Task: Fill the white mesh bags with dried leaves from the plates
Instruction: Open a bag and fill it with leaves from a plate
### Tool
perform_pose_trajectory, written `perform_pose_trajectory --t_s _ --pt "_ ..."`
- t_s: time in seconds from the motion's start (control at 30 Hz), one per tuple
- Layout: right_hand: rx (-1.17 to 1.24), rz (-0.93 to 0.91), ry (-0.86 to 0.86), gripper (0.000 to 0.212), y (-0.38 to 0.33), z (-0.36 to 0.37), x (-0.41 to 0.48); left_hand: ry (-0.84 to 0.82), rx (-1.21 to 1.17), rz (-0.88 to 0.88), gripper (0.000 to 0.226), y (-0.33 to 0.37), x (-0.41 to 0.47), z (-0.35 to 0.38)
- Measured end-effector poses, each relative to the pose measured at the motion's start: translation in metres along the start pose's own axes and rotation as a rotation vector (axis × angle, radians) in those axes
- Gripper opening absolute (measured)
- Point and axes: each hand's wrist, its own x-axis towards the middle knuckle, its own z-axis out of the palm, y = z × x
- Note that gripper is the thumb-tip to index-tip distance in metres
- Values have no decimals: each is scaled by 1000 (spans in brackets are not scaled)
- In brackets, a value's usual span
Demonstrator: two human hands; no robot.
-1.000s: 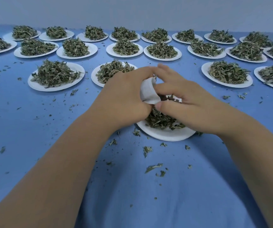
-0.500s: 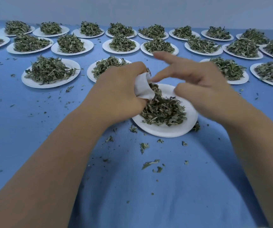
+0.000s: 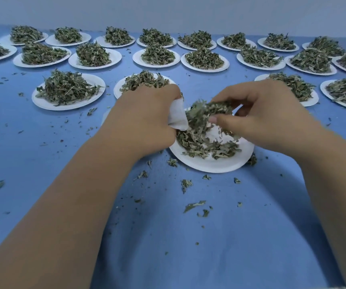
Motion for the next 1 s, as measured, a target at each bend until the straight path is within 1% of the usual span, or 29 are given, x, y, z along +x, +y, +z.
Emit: perform_pose_trajectory --t_s 0.07,0.2,0.27,0.33,0.4,0.43,0.5,0.57,0.6,0.63,0.67,0.73,0.8,0.9,1.0 --pt "39 -2 59 21 -5 0 2 16 12 23 31 5 0 1" --pt "-19 -76 27 20 -16 13 3 48 -34 54 30 14 2 4" --pt "-1 -80 57 23 -18 18 4 39 -23 64 27 16 2 6" --pt "103 -47 83 26 -21 22 4 44 -12 77 26 18 1 7" --pt "218 -12 92 24 -22 24 4 41 -29 87 26 20 0 7" --pt "259 3 78 19 -21 23 4 38 -43 87 24 19 1 6" --pt "378 44 -18 16 -17 18 2 35 -76 81 23 17 1 5" --pt "553 67 -141 24 -12 12 -2 45 -118 63 22 14 2 4" --pt "632 75 -176 25 -11 11 -2 51 -132 55 21 14 2 5" --pt "663 70 -171 25 -10 11 -2 57 -142 52 21 13 2 5" --pt "624 56 -125 23 -11 13 -1 62 -150 54 20 13 1 5" --pt "415 35 -7 19 -14 19 1 71 -164 70 19 15 1 6" --pt "283 20 42 18 -18 23 3 74 -168 90 19 16 1 8" --pt "255 6 102 16 -22 27 3 75 -149 90 25 18 0 10" --pt "331 40 159 13 -25 32 4 83 -154 83 25 20 0 9"
